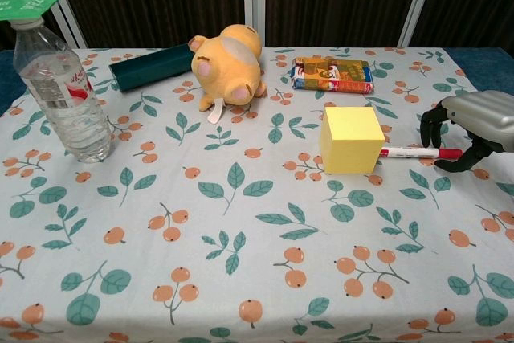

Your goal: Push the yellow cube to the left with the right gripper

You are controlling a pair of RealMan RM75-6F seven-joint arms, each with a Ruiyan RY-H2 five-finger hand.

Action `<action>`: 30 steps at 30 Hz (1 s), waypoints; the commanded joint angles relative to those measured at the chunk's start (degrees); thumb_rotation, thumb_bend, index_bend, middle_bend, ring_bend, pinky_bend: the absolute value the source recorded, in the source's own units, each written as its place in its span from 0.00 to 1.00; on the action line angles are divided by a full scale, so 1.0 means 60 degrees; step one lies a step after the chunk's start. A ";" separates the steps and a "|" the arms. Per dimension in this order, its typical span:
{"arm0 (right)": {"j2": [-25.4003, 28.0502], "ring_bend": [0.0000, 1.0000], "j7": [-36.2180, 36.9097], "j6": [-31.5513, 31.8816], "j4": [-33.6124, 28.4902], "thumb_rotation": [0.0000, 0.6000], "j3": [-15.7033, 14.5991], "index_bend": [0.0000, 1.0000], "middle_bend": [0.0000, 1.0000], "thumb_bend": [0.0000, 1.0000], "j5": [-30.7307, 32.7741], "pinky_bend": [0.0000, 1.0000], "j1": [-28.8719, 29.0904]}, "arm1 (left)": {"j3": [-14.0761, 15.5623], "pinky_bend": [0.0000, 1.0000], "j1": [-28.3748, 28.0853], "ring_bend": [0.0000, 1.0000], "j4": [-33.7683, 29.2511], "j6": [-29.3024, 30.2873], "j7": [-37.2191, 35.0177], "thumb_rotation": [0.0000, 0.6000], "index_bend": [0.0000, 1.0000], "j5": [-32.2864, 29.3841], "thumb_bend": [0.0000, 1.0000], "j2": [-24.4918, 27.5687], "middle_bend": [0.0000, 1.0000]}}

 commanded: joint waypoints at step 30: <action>-0.0258 0.26 0.0234 -0.0222 0.0559 1.00 0.0019 0.61 0.57 0.36 0.0245 0.31 0.0334 | -0.0006 0.10 0.0007 0.14 0.0123 -0.0101 -0.0039 1.00 0.19 -0.0088 0.00 -0.0077 0.14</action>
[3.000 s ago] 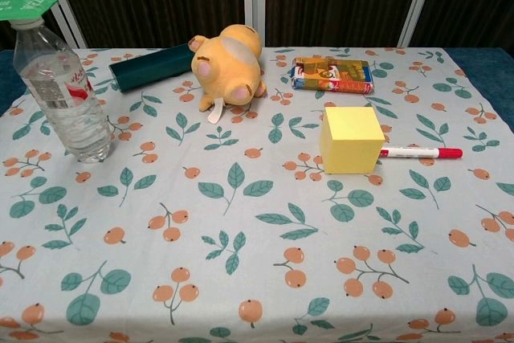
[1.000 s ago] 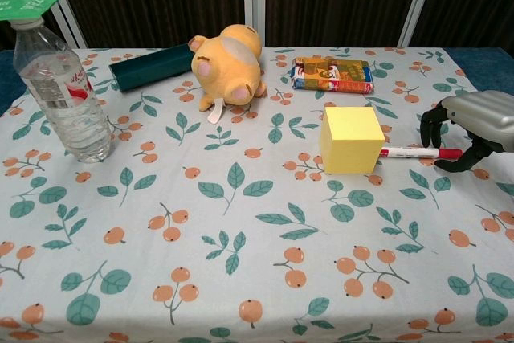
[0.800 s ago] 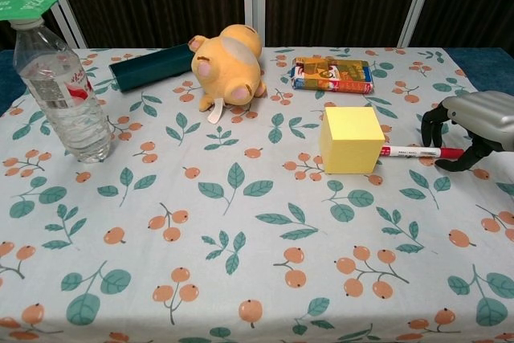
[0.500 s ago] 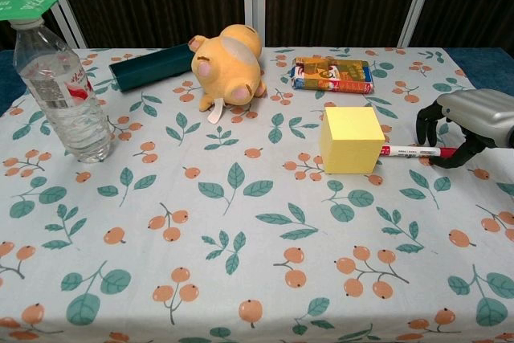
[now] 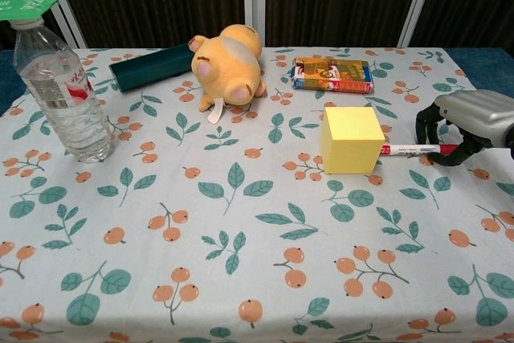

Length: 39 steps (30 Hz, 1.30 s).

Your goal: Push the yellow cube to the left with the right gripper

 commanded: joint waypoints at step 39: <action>0.0308 0.37 -0.1384 -0.0585 -0.2115 1.00 0.0360 0.79 0.68 0.48 0.0631 0.35 0.1069 | 0.0047 0.10 0.0042 0.14 0.0153 0.0069 -0.0263 1.00 0.19 0.0162 0.00 -0.0004 0.14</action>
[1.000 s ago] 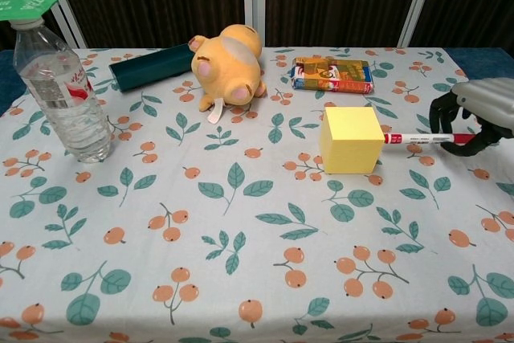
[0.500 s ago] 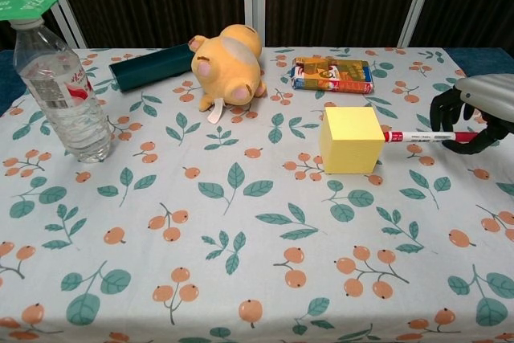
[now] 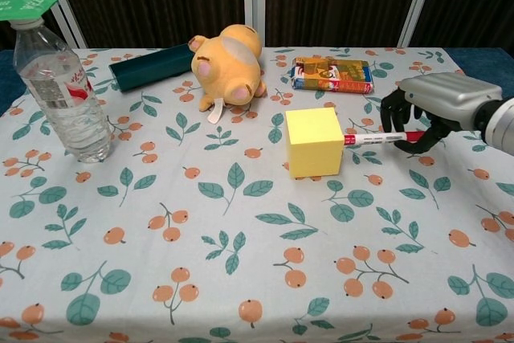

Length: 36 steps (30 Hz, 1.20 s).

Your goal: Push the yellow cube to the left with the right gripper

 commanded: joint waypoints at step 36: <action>-0.2918 0.39 -0.4297 -0.0273 -0.0179 1.00 0.1090 0.81 0.68 0.48 0.4397 0.31 0.3443 | -0.0006 0.10 -0.0040 0.14 0.0333 -0.0144 -0.0324 1.00 0.19 0.0026 0.00 -0.0103 0.14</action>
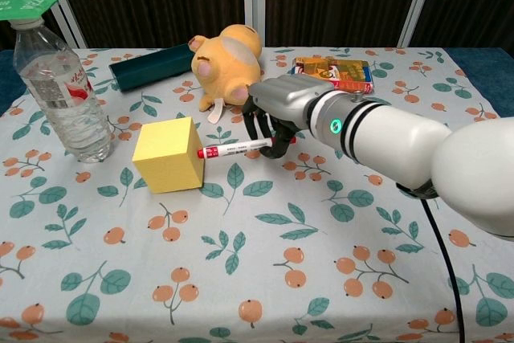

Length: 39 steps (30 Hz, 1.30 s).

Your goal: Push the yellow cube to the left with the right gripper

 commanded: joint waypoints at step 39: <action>0.4442 0.15 0.2012 0.2051 -0.2665 1.00 -0.2153 0.11 0.23 0.19 -0.1224 0.24 -0.2628 | -0.0086 0.10 -0.0089 0.14 -0.0355 0.0146 0.0239 1.00 0.19 0.0170 0.00 0.0118 0.14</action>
